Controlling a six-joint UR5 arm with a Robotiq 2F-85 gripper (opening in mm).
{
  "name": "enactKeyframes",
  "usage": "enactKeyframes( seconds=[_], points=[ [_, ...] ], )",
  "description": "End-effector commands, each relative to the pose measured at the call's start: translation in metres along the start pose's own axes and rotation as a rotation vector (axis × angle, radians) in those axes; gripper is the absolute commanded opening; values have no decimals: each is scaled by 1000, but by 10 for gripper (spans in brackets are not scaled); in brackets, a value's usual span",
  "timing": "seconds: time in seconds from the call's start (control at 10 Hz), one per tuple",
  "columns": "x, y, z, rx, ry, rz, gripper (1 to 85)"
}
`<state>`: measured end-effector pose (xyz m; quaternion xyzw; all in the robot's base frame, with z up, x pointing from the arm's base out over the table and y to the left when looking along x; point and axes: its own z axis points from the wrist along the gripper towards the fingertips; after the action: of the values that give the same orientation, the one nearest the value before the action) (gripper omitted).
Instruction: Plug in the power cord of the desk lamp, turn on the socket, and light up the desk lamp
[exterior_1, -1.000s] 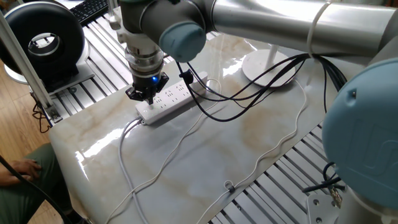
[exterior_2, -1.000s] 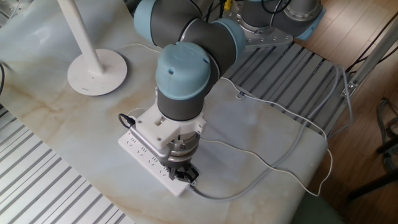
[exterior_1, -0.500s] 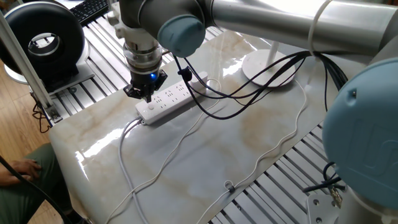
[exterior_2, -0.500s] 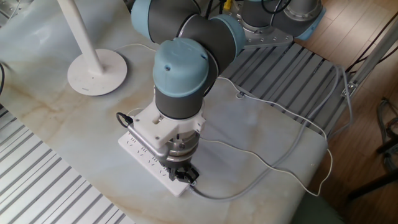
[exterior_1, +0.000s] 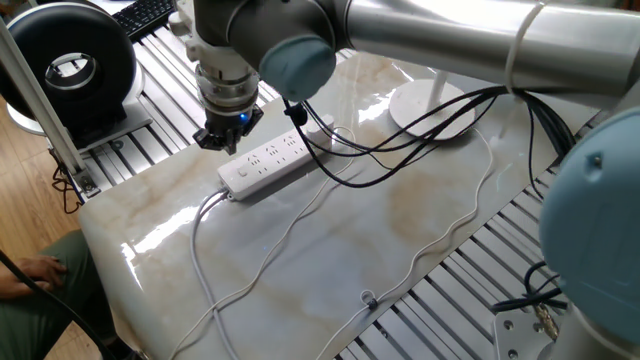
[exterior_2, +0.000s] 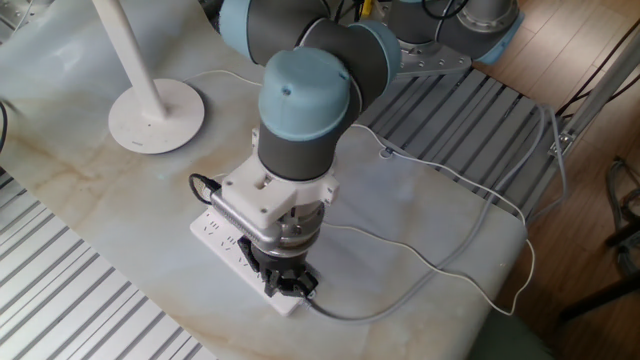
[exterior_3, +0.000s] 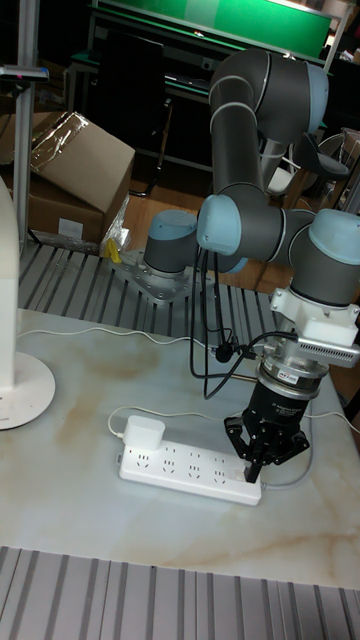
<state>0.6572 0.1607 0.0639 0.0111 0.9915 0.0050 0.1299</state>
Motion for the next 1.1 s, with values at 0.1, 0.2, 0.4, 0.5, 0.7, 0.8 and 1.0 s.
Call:
enactKeyframes(
  seconds=[0.1, 0.2, 0.4, 0.5, 0.7, 0.8, 1.0],
  points=[
    [-5, 4, 4, -12, -76, -7, 10],
    [-1, 2, 4, -9, -63, -7, 10],
    [6, 0, 7, -3, -48, -5, 10],
    [7, 0, 8, -3, -48, 0, 10],
    [11, 0, 12, 3, -42, 5, 10],
    [12, 0, 11, 3, -43, 6, 10],
    [16, -1, 11, 8, -28, 8, 10]
  ],
)
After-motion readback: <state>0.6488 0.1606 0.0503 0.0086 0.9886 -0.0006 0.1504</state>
